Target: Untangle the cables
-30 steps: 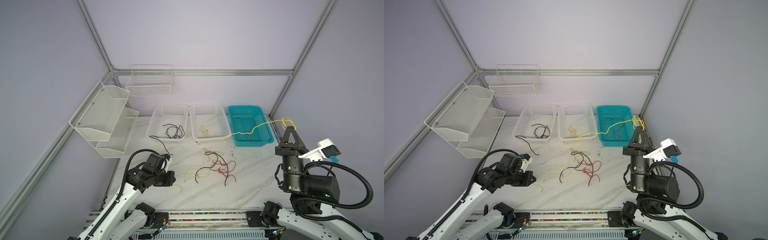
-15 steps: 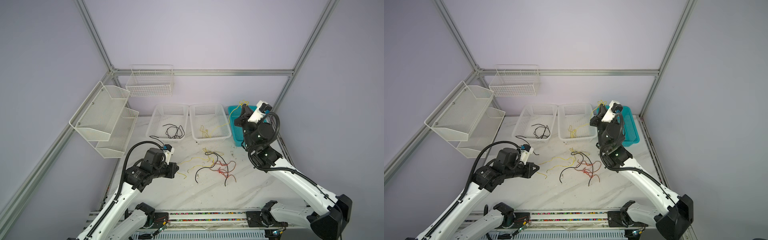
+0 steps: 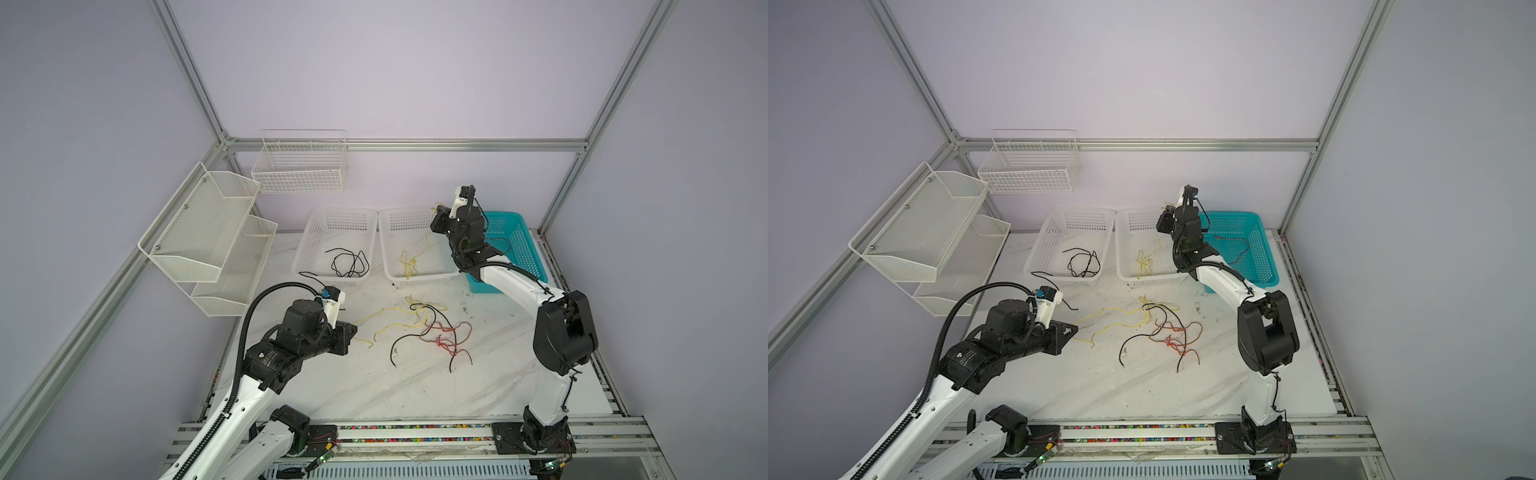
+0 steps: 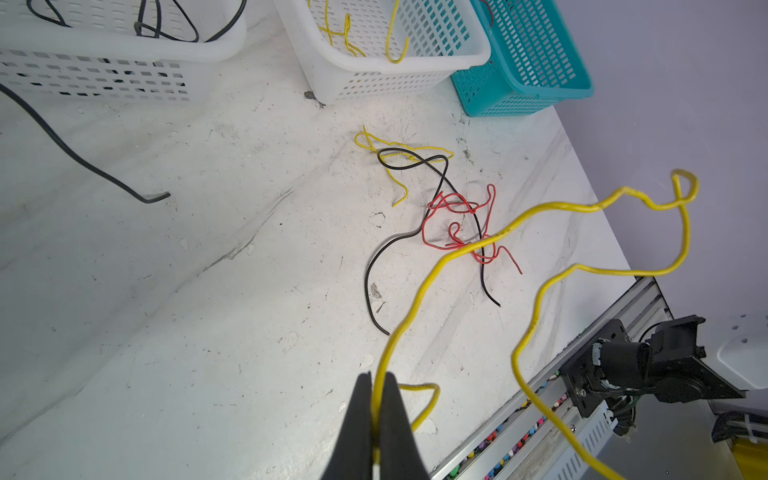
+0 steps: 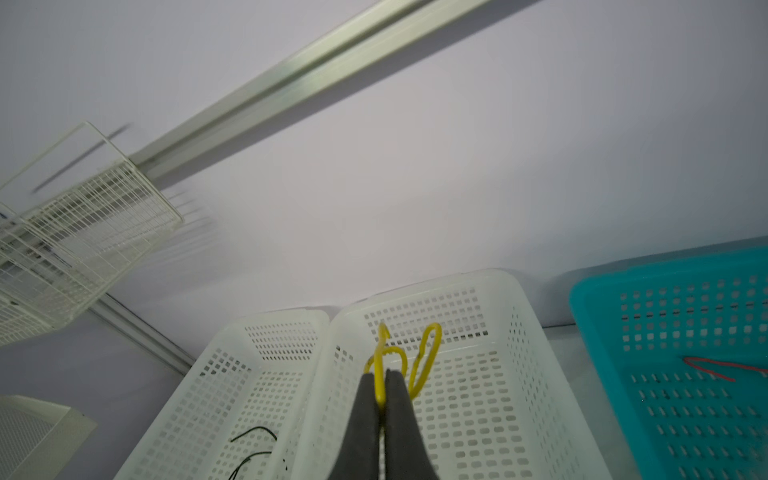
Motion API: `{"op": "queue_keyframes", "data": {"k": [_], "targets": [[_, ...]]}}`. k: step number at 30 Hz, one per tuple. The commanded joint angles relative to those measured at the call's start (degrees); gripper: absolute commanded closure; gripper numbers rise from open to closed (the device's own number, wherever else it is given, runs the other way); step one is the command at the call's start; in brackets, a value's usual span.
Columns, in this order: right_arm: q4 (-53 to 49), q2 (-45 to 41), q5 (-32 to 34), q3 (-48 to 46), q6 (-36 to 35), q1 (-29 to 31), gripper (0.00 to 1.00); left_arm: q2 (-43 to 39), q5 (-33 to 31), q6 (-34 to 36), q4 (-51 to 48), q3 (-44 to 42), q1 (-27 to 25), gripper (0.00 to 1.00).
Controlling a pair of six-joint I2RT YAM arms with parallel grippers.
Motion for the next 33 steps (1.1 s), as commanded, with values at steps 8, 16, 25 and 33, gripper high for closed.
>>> {"op": "queue_keyframes", "data": {"k": [8,16,25,33], "targets": [[-5.89,1.88,-6.55,3.39,2.15,-1.24,0.44,4.28,-1.33,-1.56,5.74,3.91,0.38,1.0],[-7.49,-8.81,-4.29,-1.61,3.26,-1.55,0.31,24.31,-3.99,-1.49,2.19,25.21,0.47,1.0],[-4.49,-36.86,-0.48,-19.99,6.36,-1.59,0.29,52.44,-7.07,-1.44,-5.62,58.99,1.53,1.0],[-7.78,-56.6,1.06,-30.75,6.78,-1.55,0.29,76.55,-1.06,-5.42,-6.74,83.71,1.53,1.0]]}}
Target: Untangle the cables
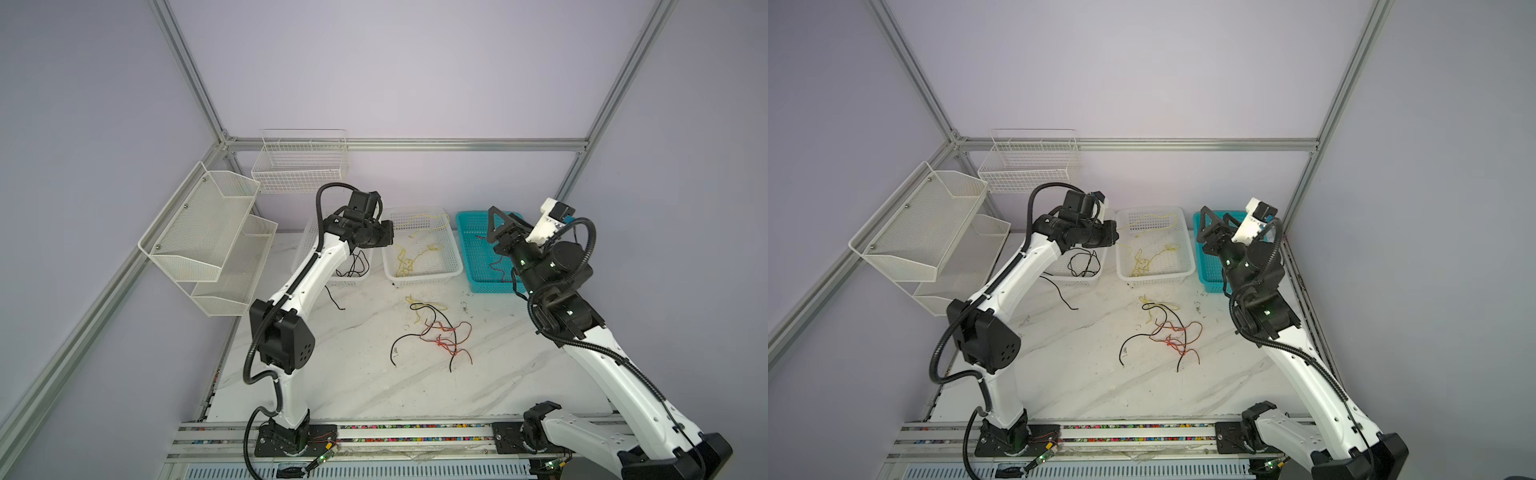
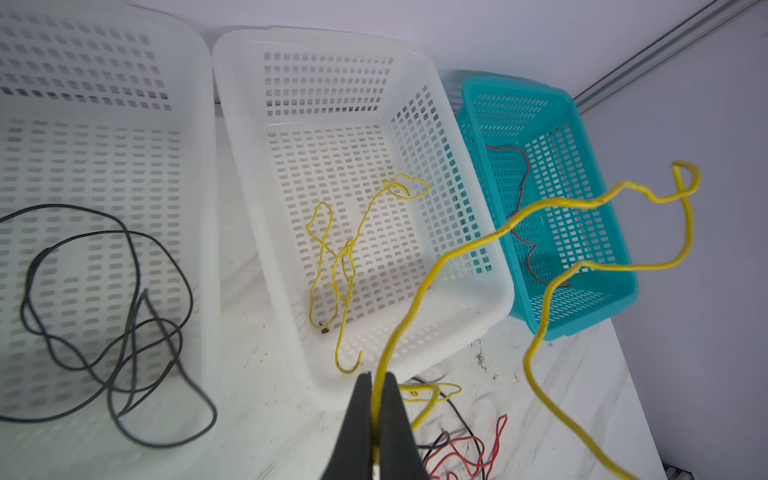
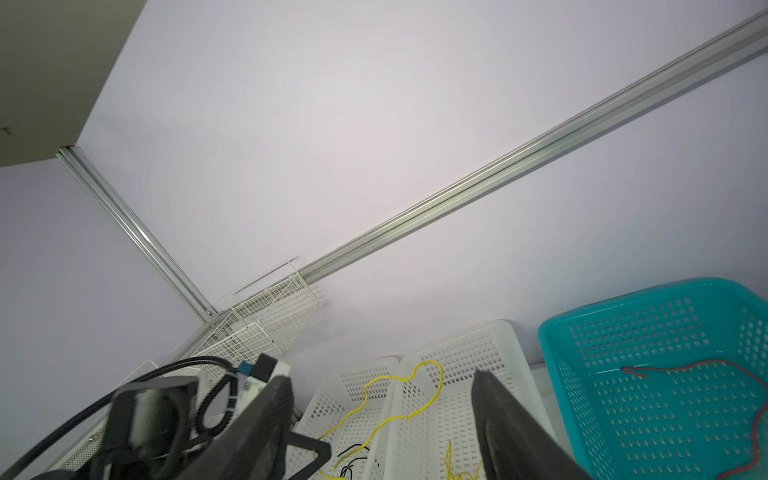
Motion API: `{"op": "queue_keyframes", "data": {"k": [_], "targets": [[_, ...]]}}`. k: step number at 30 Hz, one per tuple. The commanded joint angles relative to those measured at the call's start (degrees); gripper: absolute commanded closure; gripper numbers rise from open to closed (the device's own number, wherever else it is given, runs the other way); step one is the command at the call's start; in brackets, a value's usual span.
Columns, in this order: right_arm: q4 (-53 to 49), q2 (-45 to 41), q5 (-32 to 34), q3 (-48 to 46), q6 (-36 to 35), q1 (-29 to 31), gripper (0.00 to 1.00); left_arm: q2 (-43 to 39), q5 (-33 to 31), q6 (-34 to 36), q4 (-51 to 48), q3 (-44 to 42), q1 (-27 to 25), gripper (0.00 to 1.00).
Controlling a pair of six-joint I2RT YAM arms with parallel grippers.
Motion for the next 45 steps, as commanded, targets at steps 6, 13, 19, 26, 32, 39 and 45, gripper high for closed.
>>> {"op": "queue_keyframes", "data": {"k": [6,13,19,26,32,39,45], "targets": [[-4.62,-11.32,-1.51,-6.82,0.76,-0.12,0.29,15.9,4.83,-5.93,-1.48,19.97,-0.15,0.93],[-5.68,-14.54,-3.22,-9.43,1.27,-0.11,0.29,18.27,2.19,-7.05,-1.71,21.24,-0.24,0.67],[-6.34,-14.72,-4.37,-9.07,1.14,-0.11,0.29,14.11,0.63,-6.76,-1.98,20.75,-0.18,0.39],[-6.34,-13.59,-8.01,-9.51,1.41,-0.07,0.29,-11.92,-8.16,-6.07,9.36,-9.77,-0.15,0.18],[-5.88,-12.66,-11.18,-10.07,1.64,0.07,0.3,-33.93,-15.63,-9.42,14.33,-37.65,1.25,0.13],[-5.18,-12.61,-13.6,-10.39,1.8,0.16,0.3,-54.9,-24.63,-17.59,13.75,-59.14,2.61,0.13],[-4.93,-12.0,-15.35,-10.19,2.21,0.39,0.3,-59.97,-20.76,-20.79,18.95,-71.4,5.5,0.14]]}}
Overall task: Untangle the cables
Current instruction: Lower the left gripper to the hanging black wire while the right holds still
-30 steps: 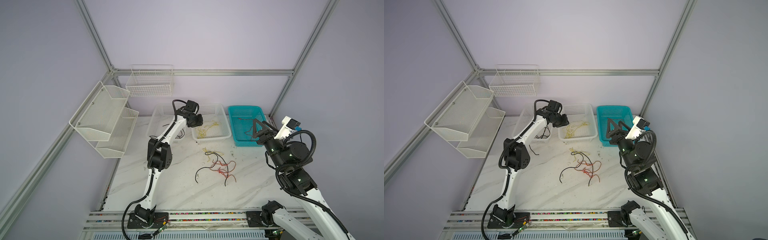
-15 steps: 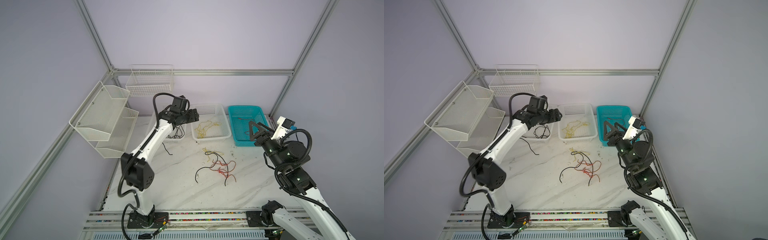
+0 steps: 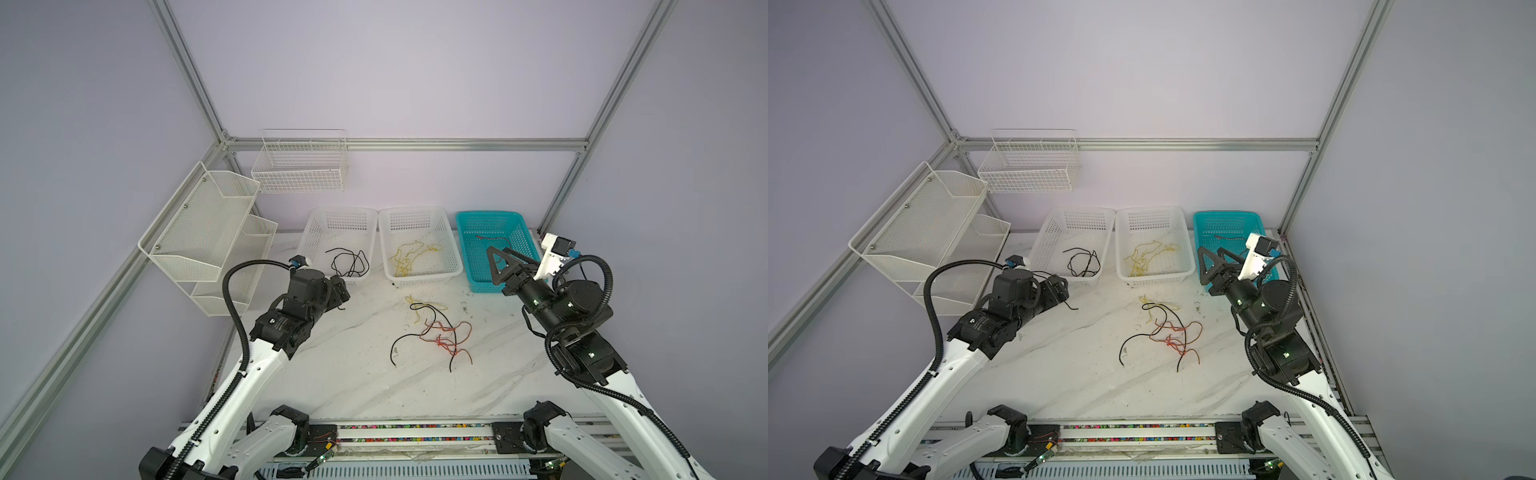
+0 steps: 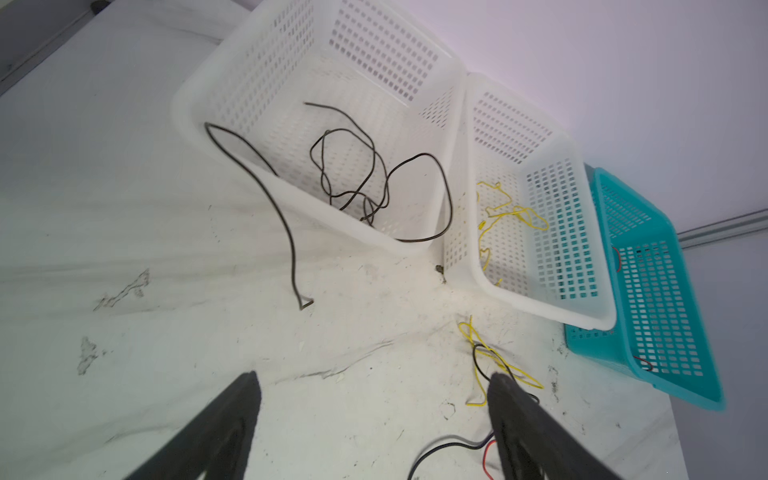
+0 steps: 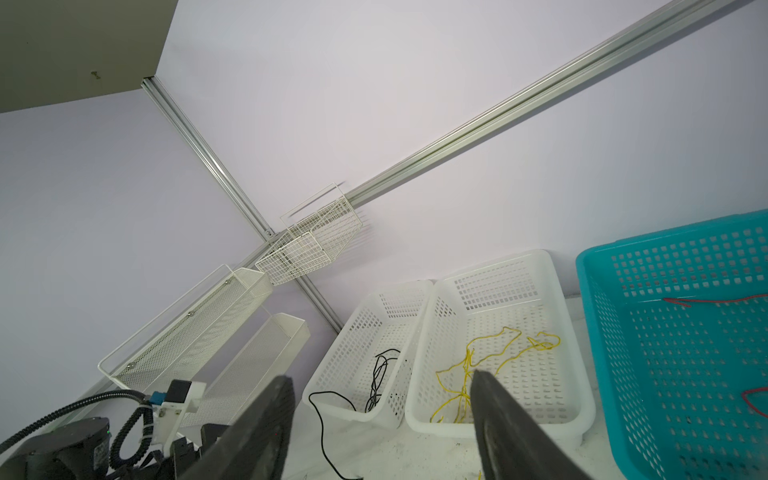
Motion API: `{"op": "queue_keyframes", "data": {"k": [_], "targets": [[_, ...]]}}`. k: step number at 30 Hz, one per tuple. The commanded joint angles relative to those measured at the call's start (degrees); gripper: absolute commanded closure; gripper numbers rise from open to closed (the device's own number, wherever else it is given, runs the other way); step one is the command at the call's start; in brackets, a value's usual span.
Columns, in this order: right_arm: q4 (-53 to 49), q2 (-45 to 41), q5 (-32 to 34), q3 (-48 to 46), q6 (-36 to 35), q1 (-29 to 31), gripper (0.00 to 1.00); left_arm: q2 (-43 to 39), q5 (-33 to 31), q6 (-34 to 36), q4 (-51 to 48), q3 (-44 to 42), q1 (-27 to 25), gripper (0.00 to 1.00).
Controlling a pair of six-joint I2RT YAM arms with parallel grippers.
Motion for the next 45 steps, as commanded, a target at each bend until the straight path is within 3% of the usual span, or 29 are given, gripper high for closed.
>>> {"op": "queue_keyframes", "data": {"k": [1,5,13,19,29,38,45], "targets": [[1.18,0.18,-1.72,-0.07,0.57,0.33,0.3,0.6,1.87,-2.73,6.22,-4.72,1.62,0.15],[1.2,-0.21,-1.8,-0.27,0.4,0.45,0.3,3.99,2.54,-0.27,9.95,-7.65,2.47,0.16],[1.53,-0.54,-2.2,-0.51,0.34,0.53,0.3,13.38,0.83,0.64,13.27,-7.89,4.89,0.28],[1.84,-0.52,-2.83,-0.42,0.27,0.56,0.3,19.67,3.57,-0.17,14.43,-4.72,6.33,0.37],[3.1,-0.35,-4.06,-1.11,0.23,0.61,0.3,28.53,1.31,-0.51,18.07,-2.31,6.61,0.46],[4.03,-0.26,-5.4,-1.23,0.42,0.69,0.31,34.33,-2.62,1.09,19.93,1.6,6.88,0.61],[4.34,-0.44,-6.0,-1.21,0.53,0.77,0.31,35.95,-3.29,3.6,20.04,5.37,6.95,0.8]]}}
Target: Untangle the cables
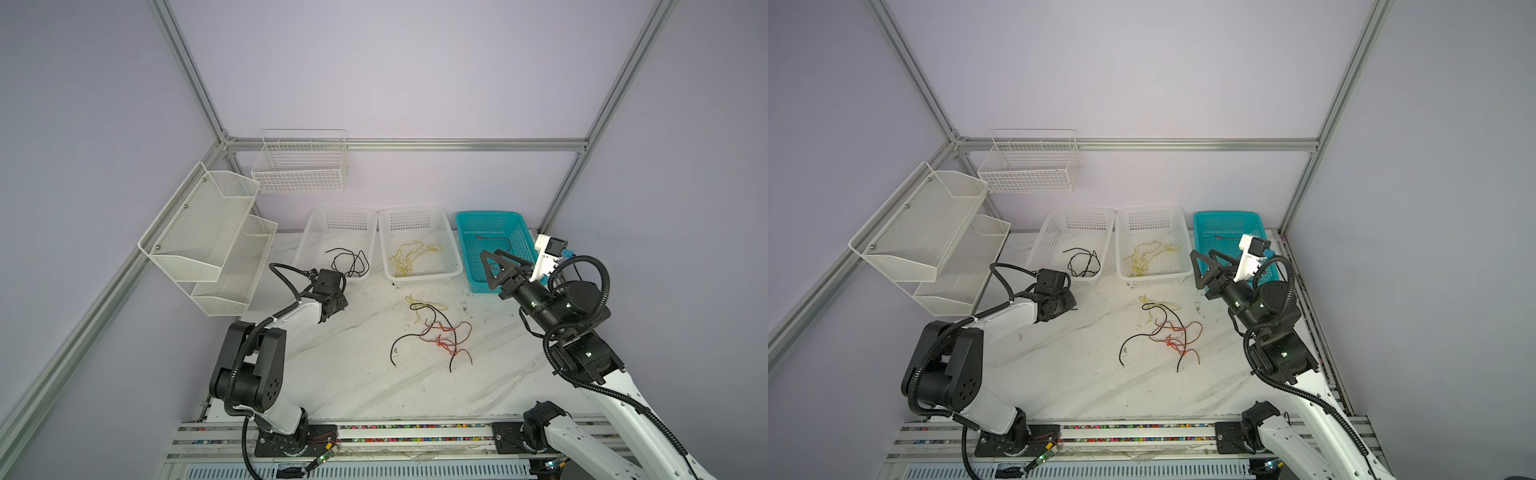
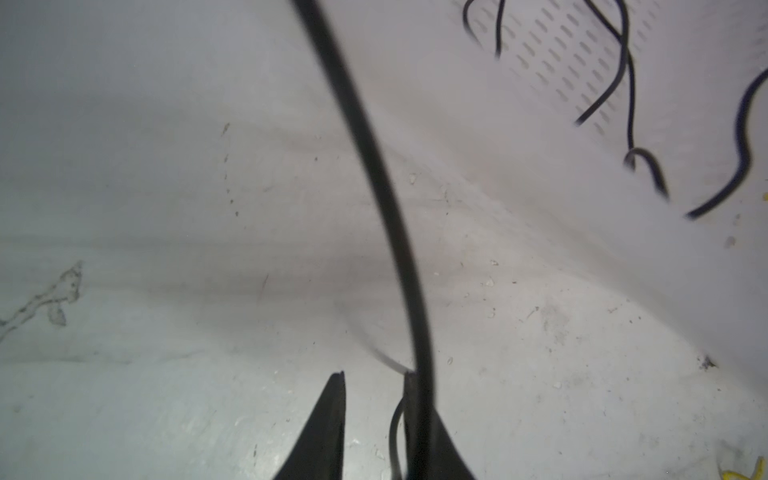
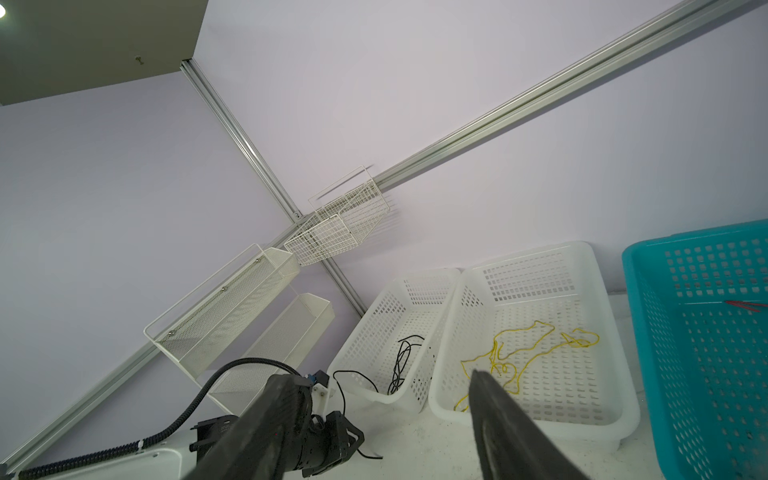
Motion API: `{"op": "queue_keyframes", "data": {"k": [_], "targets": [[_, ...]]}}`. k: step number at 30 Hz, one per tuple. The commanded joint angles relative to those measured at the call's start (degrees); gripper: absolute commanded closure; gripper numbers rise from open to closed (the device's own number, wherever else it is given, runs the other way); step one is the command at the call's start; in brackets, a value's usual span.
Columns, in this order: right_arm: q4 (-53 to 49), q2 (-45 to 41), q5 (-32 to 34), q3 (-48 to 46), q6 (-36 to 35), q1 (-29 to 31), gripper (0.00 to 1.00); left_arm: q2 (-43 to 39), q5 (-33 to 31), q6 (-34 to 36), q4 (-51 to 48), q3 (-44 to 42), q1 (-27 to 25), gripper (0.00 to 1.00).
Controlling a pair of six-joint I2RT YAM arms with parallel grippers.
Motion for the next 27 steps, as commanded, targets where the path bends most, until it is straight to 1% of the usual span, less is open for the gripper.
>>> {"op": "queue_keyframes", "data": {"k": [1,5,7,10,13,15,17,19,21,24,27], "targets": [[2.46,-0.6,-1.0,-0.21,0.6,0.36,0.31,0.49,-1.9,2.21,2.22,6.39,0.41,0.84],[2.6,-1.35,-1.18,-0.2,0.77,0.36,0.31,1.08,-1.47,3.42,1.97,7.32,0.71,0.93],[2.39,-1.66,-1.17,-0.12,0.73,0.36,0.31,1.24,-1.25,3.94,1.89,7.43,1.01,1.0],[2.3,-2.0,-1.46,-0.03,0.86,0.36,0.31,0.35,-0.52,4.36,0.69,7.78,1.25,1.0],[2.13,-2.28,-1.52,0.04,0.95,0.36,0.31,-2.62,0.62,4.67,-2.21,9.23,1.32,1.0],[2.11,-2.37,-1.5,0.05,1.0,0.36,0.31,-4.92,2.74,5.73,-4.15,10.75,1.31,1.0],[2.24,-2.28,-1.56,-0.01,1.21,0.36,0.31,-7.48,5.62,8.36,-5.64,13.06,1.3,1.0],[2.67,-2.2,-1.7,-0.18,1.45,0.45,0.31,-8.76,7.1,9.83,-8.15,16.32,1.37,1.0],[3.07,-2.04,-1.87,-0.37,1.67,0.45,0.31,-8.32,7.81,11.82,-11.27,21.09,1.33,1.0],[3.48,-1.93,-2.31,-0.47,1.96,0.48,0.31,-4.86,8.03,15.1,-15.79,29.19,1.4,1.0],[3.68,-2.01,-2.44,-0.63,2.09,0.52,0.31,0.89,8.94,17.32,-18.53,37.26,1.87,1.0]]}}
